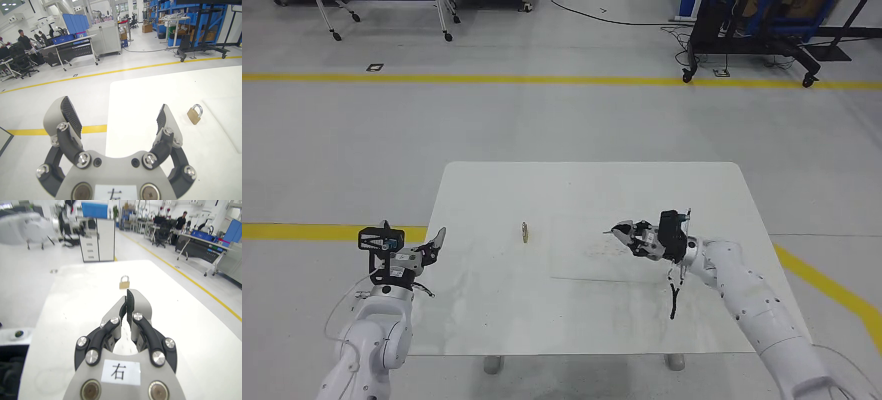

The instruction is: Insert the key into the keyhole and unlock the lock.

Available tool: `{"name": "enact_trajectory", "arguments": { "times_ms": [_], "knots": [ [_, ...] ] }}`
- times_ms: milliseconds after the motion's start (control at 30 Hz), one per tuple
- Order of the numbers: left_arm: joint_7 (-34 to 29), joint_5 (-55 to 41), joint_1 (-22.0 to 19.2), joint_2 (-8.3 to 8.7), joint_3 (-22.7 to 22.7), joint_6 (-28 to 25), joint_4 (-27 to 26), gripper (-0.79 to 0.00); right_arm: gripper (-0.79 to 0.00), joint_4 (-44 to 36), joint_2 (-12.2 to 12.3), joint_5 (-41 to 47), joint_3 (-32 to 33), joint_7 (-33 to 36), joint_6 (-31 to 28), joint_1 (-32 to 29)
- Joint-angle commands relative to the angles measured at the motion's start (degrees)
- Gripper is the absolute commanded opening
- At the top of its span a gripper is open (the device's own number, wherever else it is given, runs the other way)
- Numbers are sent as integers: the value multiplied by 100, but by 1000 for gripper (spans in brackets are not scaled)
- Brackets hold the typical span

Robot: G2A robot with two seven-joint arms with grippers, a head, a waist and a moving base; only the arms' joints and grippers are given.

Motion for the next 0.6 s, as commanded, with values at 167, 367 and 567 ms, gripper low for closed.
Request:
{"name": "enact_trajectory", "arguments": {
  "times_ms": [167, 367, 567],
  "knots": [
    [0, 0, 0, 0, 0, 0, 0, 0, -785, 185, 153, 1183, -846, -492, 15, 256],
    [38, 123, 11, 1, -43, 96, 12, 0, -785, 185, 153, 1183, -846, -492, 15, 256],
    [-231, -1118, -324, -57, 203, -653, 158, 0, -785, 37, 96, 1629, -1000, -389, 15, 117]
  ]
}}
